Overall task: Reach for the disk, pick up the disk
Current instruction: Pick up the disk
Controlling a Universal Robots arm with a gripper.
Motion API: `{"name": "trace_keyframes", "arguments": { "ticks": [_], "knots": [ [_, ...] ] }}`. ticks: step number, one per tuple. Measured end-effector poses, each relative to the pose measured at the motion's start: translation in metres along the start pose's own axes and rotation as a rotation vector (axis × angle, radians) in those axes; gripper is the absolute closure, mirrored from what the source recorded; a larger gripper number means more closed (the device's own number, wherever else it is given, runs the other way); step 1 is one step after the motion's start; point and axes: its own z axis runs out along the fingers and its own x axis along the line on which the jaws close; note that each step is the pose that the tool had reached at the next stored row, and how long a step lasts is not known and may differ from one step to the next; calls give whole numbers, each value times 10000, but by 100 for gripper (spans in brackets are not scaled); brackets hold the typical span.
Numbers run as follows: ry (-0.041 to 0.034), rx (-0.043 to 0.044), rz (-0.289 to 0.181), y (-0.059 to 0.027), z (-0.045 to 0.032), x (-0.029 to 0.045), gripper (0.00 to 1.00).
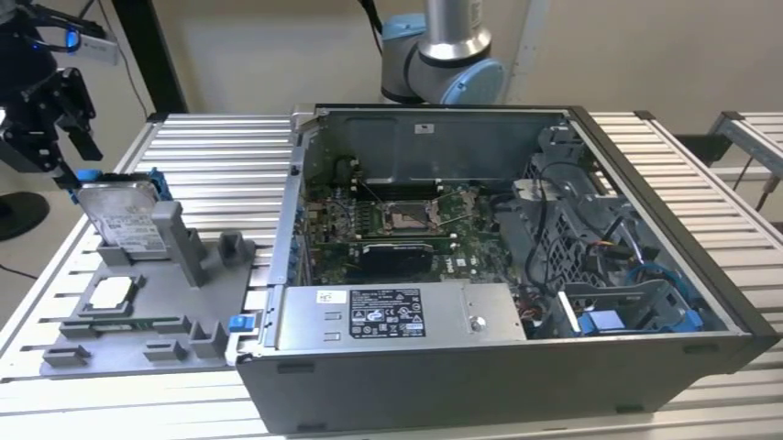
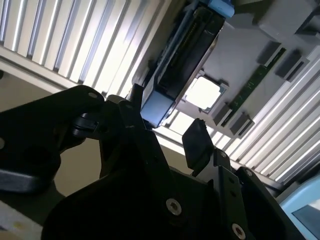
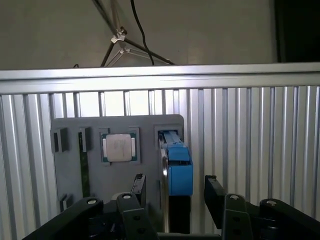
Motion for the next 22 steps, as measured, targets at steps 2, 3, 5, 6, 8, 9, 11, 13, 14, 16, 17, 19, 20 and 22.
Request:
{"name": "trace_keyframes", "arguments": {
  "ticks": [2,3,5,6,8,9,11,13,14,16,17,19,20,22],
  "knots": [
    [1,-4,-44,1,19,0,0],
    [2,-7,-69,2,30,0,0],
    [7,-13,-115,2,50,1,0],
    [9,-15,-134,2,63,2,0],
    [9,-19,-166,3,94,3,0],
    [9,-19,-178,3,111,4,0],
    [8,-19,-194,3,142,6,0],
    [8,-19,-196,3,161,6,0],
    [8,-19,-197,3,172,7,0],
    [8,-20,-197,3,207,8,0],
    [8,-20,-198,3,225,9,0],
    [8,-19,-196,2,261,10,0],
    [8,-20,-195,2,280,11,0],
    [8,-20,-197,-5,313,12,0]
  ]
}}
